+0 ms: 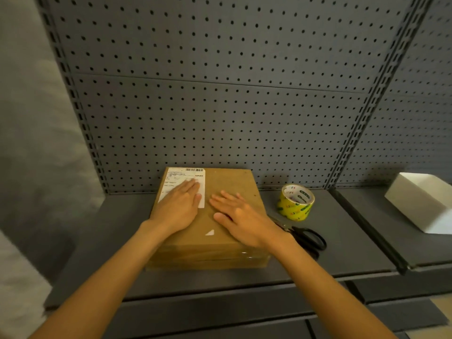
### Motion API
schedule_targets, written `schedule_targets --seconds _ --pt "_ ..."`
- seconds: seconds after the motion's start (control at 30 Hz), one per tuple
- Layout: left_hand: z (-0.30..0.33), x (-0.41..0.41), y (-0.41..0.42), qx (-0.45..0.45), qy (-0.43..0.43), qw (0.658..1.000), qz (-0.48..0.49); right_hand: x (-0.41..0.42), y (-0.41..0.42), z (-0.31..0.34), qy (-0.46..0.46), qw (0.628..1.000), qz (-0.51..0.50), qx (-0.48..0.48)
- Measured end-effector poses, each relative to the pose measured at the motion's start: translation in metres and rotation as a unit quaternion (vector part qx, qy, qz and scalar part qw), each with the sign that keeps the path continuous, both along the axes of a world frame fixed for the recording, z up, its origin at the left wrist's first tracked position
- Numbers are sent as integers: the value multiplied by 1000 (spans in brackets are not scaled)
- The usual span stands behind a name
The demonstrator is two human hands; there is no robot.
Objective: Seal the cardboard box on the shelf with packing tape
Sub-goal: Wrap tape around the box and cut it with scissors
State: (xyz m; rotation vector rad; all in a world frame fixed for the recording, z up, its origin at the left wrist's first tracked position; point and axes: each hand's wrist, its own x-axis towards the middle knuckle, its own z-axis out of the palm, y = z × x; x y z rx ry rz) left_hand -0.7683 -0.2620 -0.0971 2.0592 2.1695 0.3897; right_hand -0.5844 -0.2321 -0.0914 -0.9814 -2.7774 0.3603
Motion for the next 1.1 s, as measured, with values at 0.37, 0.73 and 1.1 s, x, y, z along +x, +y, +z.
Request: schedule_targets --seconds 0.37,0.73,1.1 --pt "1 -4 -3 -23 6 1000 -6 6 3 -6 -95 989 -110 -31" --pt "-3 -2 -3 -6 11 1000 6 8 -10 -6 -84 962 -258 5" --pt "-4 2 0 -3 24 1000 15 13 -16 8 3 998 -49 -34"
